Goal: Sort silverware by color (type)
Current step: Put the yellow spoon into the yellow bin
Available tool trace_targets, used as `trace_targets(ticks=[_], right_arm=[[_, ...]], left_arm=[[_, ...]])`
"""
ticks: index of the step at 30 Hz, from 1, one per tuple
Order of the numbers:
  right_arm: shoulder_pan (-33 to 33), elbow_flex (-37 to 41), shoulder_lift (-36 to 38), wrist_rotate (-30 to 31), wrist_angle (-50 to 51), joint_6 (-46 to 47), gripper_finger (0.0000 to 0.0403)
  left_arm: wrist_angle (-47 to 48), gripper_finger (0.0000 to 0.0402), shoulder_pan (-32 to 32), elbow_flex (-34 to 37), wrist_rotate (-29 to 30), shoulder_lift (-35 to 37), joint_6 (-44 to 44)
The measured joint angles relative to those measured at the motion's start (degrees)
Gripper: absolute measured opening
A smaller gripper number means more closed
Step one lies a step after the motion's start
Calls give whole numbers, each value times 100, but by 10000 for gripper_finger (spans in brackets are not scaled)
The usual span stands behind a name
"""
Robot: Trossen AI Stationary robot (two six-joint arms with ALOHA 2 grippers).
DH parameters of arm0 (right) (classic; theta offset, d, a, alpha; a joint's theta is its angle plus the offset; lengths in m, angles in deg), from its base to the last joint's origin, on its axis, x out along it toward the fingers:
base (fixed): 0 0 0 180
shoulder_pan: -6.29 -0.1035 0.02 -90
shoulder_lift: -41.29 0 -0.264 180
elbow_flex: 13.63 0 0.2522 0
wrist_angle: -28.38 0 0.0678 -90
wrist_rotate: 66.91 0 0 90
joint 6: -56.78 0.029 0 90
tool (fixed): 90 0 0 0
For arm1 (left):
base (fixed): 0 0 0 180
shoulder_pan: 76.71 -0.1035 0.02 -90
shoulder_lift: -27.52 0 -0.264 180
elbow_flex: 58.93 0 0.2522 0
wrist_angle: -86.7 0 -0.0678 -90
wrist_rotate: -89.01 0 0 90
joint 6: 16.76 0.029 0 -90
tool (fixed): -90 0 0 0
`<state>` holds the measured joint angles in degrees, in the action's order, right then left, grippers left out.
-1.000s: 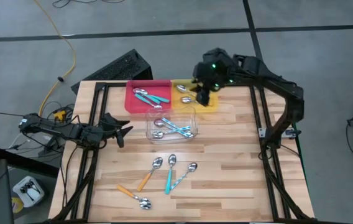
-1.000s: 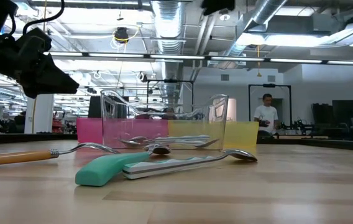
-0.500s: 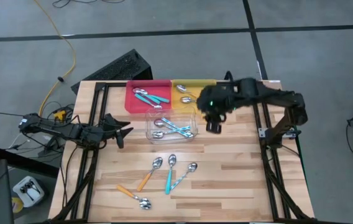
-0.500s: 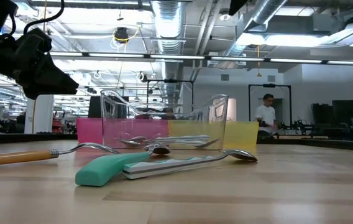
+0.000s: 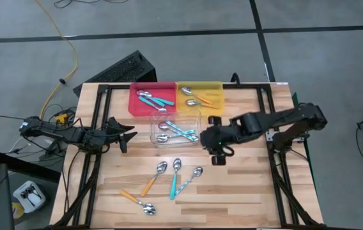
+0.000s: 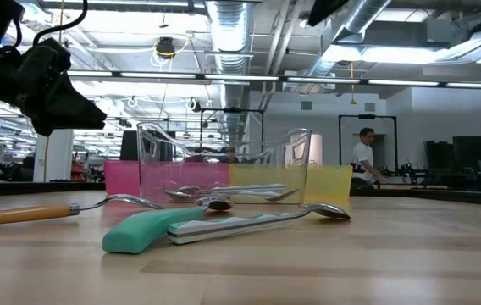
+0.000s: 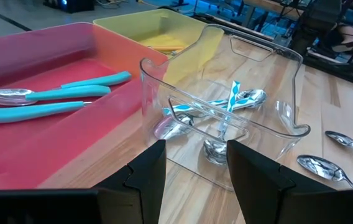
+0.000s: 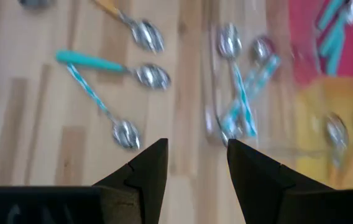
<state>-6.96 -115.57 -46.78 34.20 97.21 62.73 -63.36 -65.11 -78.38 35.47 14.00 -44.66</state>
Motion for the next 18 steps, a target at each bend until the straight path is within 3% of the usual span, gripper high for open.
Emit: trace_targets(ticks=[8, 18], right_arm=[[-336, 1977, 411, -53, -3227, -294, 189], [-202, 3953, 435, -57, -7450, -389, 189]], left_arm=[[-4, 153, 2, 0, 2, 0, 24], [-9, 153, 2, 0, -4, 2, 11]])
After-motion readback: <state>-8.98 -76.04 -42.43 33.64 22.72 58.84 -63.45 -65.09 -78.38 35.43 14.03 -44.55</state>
